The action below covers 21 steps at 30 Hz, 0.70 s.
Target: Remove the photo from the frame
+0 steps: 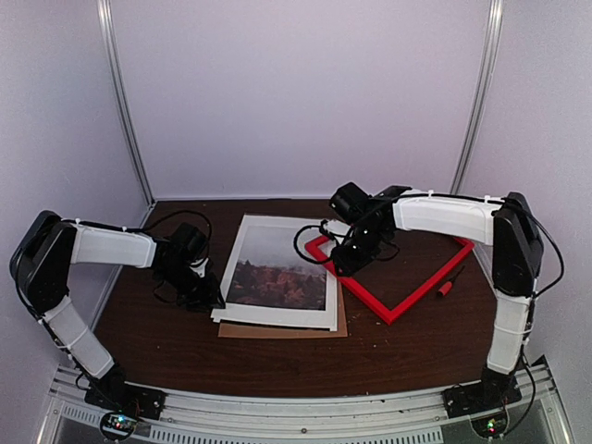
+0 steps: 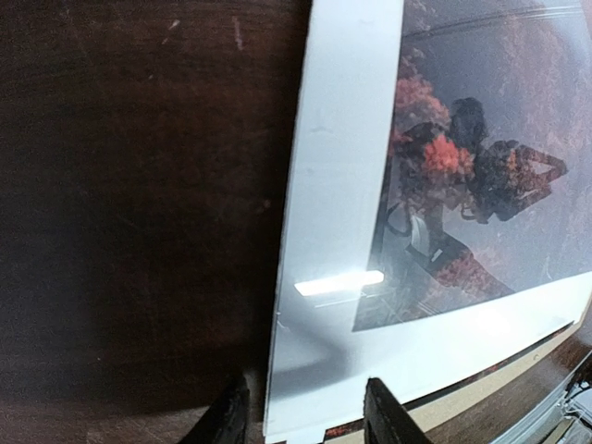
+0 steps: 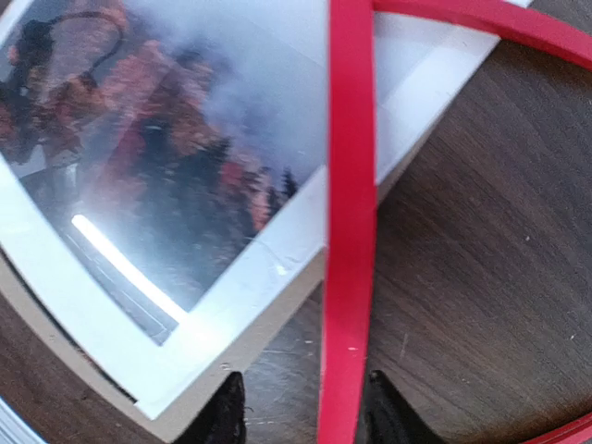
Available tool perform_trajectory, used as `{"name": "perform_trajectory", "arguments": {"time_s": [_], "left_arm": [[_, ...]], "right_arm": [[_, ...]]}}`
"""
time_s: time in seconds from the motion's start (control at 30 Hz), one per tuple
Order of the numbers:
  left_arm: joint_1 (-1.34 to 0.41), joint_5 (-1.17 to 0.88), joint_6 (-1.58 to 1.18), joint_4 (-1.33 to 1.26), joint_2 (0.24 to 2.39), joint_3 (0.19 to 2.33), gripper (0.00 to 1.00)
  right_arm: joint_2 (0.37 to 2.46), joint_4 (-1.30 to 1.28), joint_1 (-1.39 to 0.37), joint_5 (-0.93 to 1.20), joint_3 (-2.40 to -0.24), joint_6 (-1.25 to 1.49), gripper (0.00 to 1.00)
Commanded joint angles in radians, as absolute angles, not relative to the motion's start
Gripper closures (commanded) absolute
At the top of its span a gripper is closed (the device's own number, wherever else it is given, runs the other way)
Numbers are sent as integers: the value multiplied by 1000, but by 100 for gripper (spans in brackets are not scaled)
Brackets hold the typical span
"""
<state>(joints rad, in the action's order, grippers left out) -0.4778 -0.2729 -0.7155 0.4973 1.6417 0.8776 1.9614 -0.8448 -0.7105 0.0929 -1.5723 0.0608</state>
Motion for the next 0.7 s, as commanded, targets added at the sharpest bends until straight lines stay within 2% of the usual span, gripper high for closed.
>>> {"name": "perform_trajectory", "arguments": {"time_s": [0.0,0.13,0.2,0.67], "left_arm": [[-461,-309,-706,471,1645,886,58],[-446,-354,-707,452,1643,873,58],[-438,-373,-708,442,1642,867,58],[-417,-410,-715,436,1637,843,58]], "right_arm": [[1916,-797,-798,217,-1593,140,67],[1951,-678,-858,307,-1592,213,91],[1991,-652,-878,331,-1606,239,99],[2189,-592,-914,382,-1625,283,100]]}}
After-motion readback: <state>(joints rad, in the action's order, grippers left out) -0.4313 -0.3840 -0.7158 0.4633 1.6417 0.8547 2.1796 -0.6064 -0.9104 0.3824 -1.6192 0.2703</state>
